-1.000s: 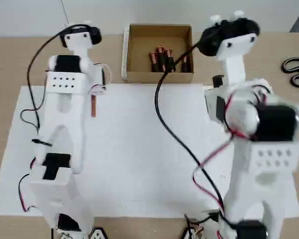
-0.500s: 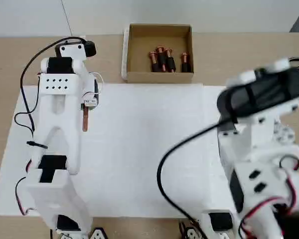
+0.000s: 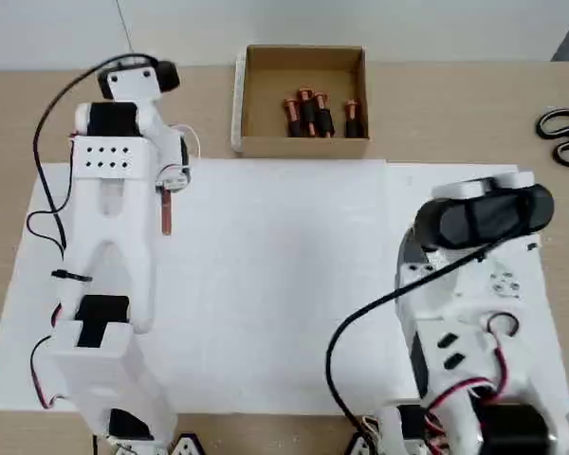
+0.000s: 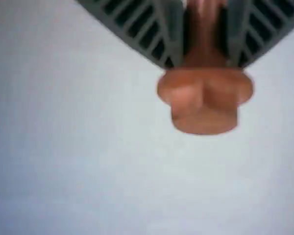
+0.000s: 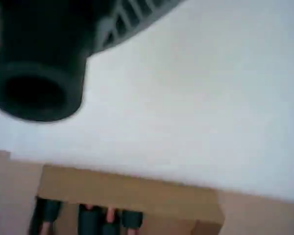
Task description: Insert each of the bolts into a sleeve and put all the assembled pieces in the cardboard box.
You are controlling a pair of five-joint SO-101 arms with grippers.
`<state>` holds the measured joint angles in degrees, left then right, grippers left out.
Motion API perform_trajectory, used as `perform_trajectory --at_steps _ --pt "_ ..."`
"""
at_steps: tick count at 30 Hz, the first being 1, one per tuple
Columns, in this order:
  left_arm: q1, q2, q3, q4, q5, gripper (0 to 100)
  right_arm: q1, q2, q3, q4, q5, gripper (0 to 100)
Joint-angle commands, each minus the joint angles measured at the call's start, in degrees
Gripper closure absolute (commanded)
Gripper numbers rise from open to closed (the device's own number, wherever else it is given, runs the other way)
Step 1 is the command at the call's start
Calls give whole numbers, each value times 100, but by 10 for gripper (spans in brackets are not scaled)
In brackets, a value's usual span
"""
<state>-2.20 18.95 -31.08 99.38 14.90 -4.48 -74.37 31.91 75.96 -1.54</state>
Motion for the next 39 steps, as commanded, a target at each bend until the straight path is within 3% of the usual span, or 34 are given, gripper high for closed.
perform_trajectory --at_steps 1,9,17,22,26,31,39 --pt "35 -387 -919 79 79 994 -31 -716 1187 -1262 -545 995" --pt "114 -387 -2431 88 237 994 -400 -2387 3842 -3099 -527 995" --pt "1029 -387 -2536 79 448 994 -2255 -2932 4879 -3292 316 995" --pt "1732 -809 -3705 62 -246 994 -2281 -2958 5231 -3301 316 995" --pt "1697 -1327 -4338 97 -290 994 -2281 -2958 5424 -3310 316 995" --pt "1451 -2268 -4022 105 185 994 -2281 -2958 5547 -3310 316 995" --pt "1442 -4316 -2316 105 167 994 -2273 -2958 5670 -3327 316 995"
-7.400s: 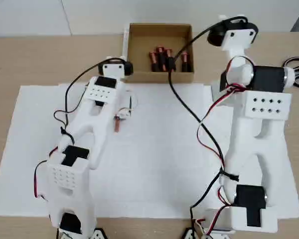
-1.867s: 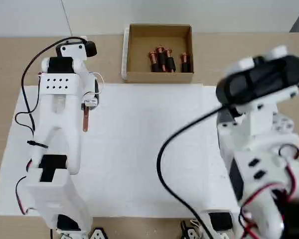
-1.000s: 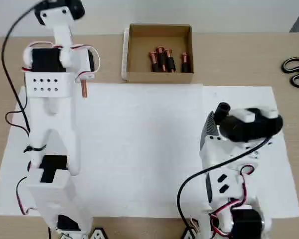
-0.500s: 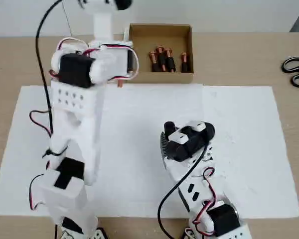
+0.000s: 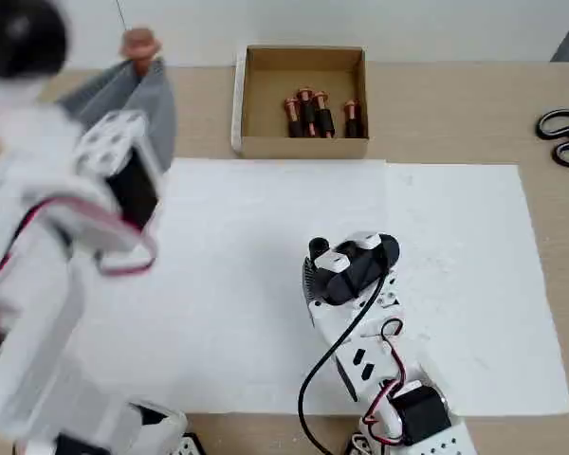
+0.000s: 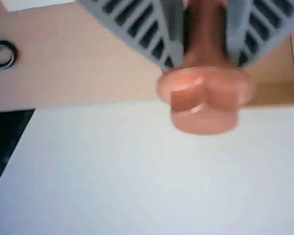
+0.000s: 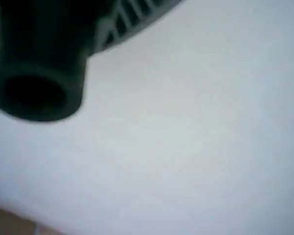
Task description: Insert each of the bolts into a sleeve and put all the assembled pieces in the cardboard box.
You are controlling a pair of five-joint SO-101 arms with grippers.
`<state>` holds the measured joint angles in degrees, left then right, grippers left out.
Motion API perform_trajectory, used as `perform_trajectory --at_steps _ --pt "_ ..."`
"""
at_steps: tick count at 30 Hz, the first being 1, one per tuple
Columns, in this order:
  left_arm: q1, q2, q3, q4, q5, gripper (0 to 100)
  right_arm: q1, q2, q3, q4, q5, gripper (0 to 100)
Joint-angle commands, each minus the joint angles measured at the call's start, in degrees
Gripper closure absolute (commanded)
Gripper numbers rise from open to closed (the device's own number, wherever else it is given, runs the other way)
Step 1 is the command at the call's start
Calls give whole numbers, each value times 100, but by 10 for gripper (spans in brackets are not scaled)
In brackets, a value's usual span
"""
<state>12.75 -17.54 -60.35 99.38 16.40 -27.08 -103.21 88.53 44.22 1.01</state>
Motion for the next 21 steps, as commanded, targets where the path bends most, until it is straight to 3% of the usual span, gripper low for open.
perform_trajectory --at_steps 1,5,13,21 --pt "-62 -853 980 97 18 994 -13 -75 53 -189 62 995" --pt "-53 -1284 2721 -369 220 994 -22 -75 246 -549 62 995" --pt "-26 -1635 6132 -3130 536 994 -40 -75 536 -1095 62 995" --pt "123 -2558 8690 -5213 536 994 -48 -75 791 -1270 -229 995"
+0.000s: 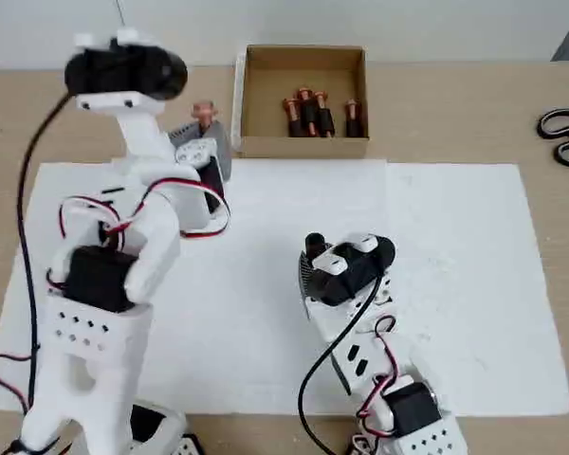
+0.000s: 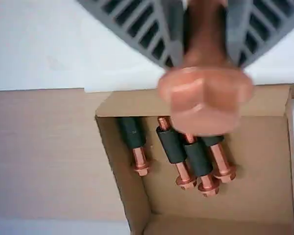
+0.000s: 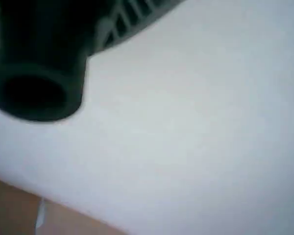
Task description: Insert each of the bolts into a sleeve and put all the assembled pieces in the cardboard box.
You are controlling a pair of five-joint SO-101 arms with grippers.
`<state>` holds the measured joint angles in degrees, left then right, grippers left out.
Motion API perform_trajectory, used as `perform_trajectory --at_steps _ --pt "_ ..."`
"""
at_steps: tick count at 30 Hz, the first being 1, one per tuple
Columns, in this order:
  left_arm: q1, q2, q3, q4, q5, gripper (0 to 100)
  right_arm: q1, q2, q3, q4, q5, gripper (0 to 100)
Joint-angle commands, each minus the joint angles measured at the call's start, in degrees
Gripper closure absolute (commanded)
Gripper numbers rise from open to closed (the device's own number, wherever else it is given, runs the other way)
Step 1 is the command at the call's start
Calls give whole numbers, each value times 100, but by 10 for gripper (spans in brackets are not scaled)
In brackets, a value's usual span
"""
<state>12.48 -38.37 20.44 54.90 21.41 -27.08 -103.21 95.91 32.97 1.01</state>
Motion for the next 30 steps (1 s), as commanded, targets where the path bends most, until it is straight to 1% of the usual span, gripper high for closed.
perform_trajectory --at_steps 1,3,7,12,15,18,21,27,30 --pt "220 -607 875 -958 35 994 -48 -66 53 -119 -431 995" --pt "448 -853 1393 -1248 53 994 -48 -66 53 -101 -721 995" --pt "853 -1266 2246 -1538 70 994 -48 -31 53 -84 -791 995" --pt "949 -1670 3037 -2057 79 994 -154 -31 53 66 -800 995" --pt "967 -1987 3345 -2356 132 994 -382 -22 53 66 -791 995" --pt "967 -2330 3512 -2664 352 994 -418 -22 53 75 -791 995" --pt "1002 -2620 3758 -3007 352 994 -418 -22 53 75 -791 995" --pt "1336 -2875 4462 -3631 343 994 -444 -22 53 75 -800 995" --pt "1565 -2884 4629 -3895 334 994 -646 -22 53 75 -800 995"
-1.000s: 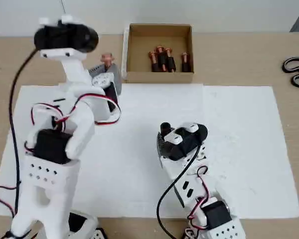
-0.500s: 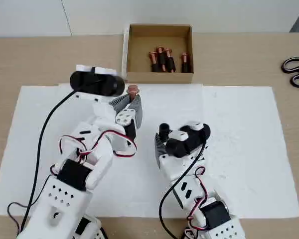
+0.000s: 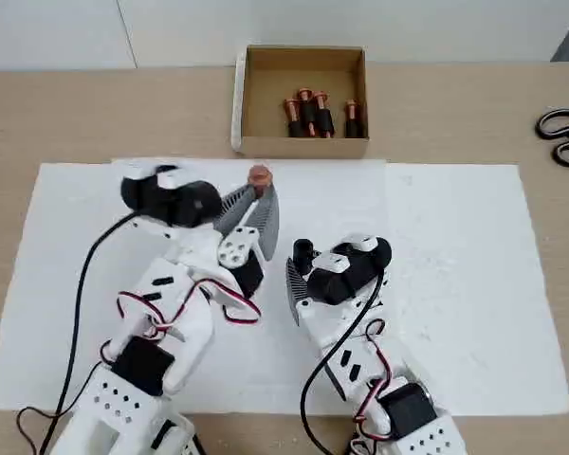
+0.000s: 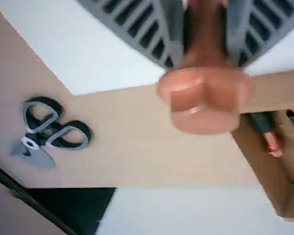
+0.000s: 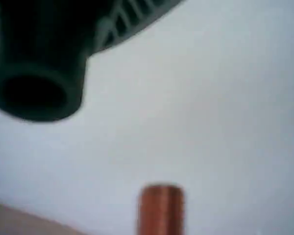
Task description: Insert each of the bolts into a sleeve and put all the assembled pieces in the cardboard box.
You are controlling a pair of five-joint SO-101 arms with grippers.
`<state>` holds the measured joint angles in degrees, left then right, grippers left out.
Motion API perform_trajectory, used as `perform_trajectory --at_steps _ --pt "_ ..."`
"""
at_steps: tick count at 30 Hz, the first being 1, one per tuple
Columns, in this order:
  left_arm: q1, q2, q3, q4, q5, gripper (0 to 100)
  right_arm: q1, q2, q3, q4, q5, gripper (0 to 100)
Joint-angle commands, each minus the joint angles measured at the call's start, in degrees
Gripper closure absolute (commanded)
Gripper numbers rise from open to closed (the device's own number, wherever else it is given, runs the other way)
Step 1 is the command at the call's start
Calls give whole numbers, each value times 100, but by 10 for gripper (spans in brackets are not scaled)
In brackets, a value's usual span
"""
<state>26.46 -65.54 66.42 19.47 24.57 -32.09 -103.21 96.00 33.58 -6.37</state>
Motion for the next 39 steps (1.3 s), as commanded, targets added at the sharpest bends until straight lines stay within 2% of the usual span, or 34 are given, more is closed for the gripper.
perform_trajectory --at_steps 1,13,23,39 --pt "211 -158 75 -396 18 994 -189 -22 44 13 -62 995" --pt "220 -158 259 -448 -264 994 -207 -22 44 13 -62 995" --pt "220 -158 673 -1143 -264 994 -207 -22 44 13 -62 995" --pt "554 -158 681 -1134 -264 994 -207 -22 44 13 -62 995"
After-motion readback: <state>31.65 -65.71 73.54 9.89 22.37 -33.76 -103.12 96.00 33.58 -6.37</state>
